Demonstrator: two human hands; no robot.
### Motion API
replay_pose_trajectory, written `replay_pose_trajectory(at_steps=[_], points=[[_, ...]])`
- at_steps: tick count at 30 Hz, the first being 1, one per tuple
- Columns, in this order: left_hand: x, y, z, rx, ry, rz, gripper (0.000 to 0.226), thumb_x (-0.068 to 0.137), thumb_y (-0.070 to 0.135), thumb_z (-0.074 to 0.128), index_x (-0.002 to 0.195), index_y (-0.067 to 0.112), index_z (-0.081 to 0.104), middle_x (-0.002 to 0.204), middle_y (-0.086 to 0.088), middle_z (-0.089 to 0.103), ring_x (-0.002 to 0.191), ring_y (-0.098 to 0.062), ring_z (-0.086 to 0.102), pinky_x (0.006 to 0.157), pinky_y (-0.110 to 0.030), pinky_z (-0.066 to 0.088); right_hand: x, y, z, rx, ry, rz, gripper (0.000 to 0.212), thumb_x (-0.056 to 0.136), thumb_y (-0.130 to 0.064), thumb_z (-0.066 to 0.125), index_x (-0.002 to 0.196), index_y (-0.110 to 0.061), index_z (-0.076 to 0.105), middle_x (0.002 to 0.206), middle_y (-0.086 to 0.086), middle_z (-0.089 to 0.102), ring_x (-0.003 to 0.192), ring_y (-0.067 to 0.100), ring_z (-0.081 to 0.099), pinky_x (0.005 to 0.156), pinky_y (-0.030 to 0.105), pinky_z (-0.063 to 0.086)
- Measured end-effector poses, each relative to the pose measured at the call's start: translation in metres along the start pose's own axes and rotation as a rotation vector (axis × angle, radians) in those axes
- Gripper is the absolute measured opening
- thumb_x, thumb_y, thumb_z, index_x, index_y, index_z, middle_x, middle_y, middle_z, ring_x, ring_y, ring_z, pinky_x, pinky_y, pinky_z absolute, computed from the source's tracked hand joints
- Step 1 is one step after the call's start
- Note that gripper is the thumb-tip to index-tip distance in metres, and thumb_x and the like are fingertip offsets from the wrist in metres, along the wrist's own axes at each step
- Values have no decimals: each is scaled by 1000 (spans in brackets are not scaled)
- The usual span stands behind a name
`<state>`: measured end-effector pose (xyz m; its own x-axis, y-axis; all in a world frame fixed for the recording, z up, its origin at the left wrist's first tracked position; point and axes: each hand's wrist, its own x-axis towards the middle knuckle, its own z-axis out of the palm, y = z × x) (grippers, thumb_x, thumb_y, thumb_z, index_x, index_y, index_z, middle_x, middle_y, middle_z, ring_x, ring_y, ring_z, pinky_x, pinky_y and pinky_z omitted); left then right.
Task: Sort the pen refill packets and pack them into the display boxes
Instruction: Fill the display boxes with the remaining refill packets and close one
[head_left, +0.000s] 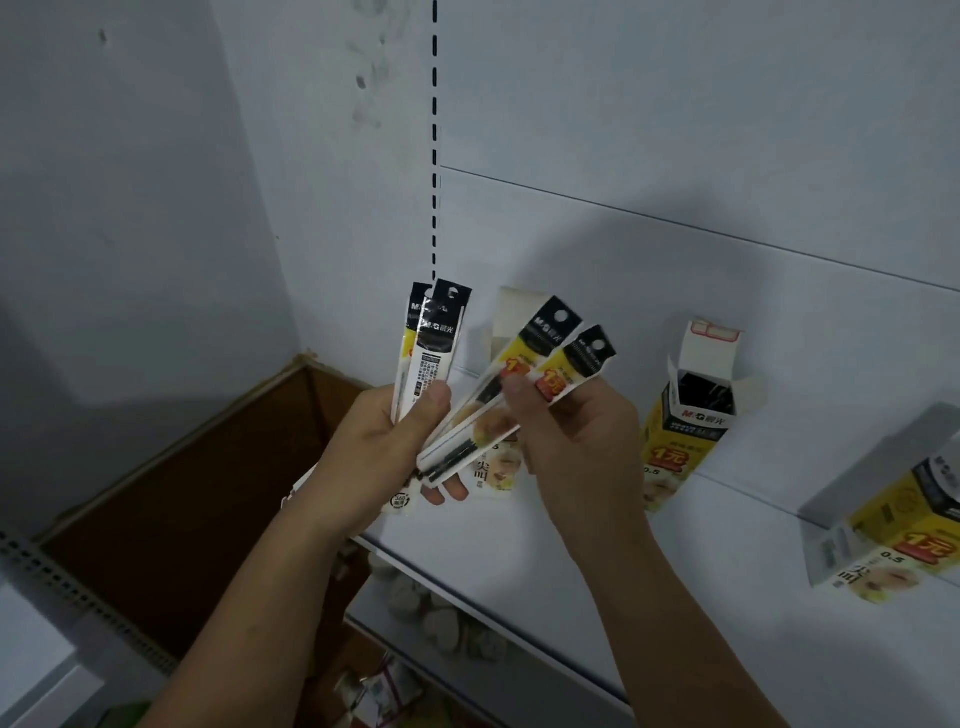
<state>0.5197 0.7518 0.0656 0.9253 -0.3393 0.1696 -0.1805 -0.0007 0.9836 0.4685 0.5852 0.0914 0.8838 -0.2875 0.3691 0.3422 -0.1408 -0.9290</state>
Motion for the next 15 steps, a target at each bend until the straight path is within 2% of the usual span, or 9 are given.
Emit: replay_pose_trajectory(at_steps=[4, 7, 9, 11, 13, 15], points=[[7, -3, 5, 62, 199, -1, 33, 103, 32, 55, 89, 3, 62, 58, -5, 65, 40, -11, 57, 40, -20, 42, 18, -12, -22, -44, 179, -90, 20, 98, -24, 70, 79, -16, 71, 70, 4, 75, 48, 12, 60, 49, 23, 46], [18, -11, 5, 74, 294, 28, 22, 95, 23, 73, 92, 3, 62, 55, 3, 58, 44, -10, 50, 44, -21, 44, 39, -25, -43, -76, 318, -175, 22, 98, -29, 71, 86, -11, 71, 70, 9, 73, 48, 22, 59, 48, 29, 47], [25, -16, 7, 104, 257, 23, 26, 86, 22, 83, 105, 13, 67, 58, 7, 61, 49, -9, 52, 50, -21, 48, 52, -34, -52, -108, 349, -234, 21, 100, -28, 70, 92, -8, 72, 71, 5, 74, 50, 17, 62, 50, 26, 48], [30, -20, 10, 107, 171, -14, 44, 79, 23, 89, 117, 24, 67, 60, 3, 61, 53, -11, 54, 56, -21, 50, 62, -37, -52, -138, 312, -276, 18, 101, -23, 68, 96, -6, 73, 76, 2, 76, 55, 8, 67, 56, 20, 50], [34, -25, 15, 91, 105, -42, 49, 77, 20, 91, 118, 28, 65, 62, 2, 65, 57, -12, 59, 60, -20, 51, 69, -33, -47, -171, 258, -292, 14, 101, -18, 68, 94, -7, 72, 75, 1, 76, 58, 6, 68, 59, 18, 51], [38, -29, 20, 87, 87, -45, 42, 78, 16, 91, 108, 30, 65, 68, 5, 72, 61, -10, 65, 63, -18, 51, 74, -25, -40, -225, 199, -294, 13, 101, -18, 68, 91, -11, 72, 74, -4, 75, 60, 5, 69, 59, 19, 51]])
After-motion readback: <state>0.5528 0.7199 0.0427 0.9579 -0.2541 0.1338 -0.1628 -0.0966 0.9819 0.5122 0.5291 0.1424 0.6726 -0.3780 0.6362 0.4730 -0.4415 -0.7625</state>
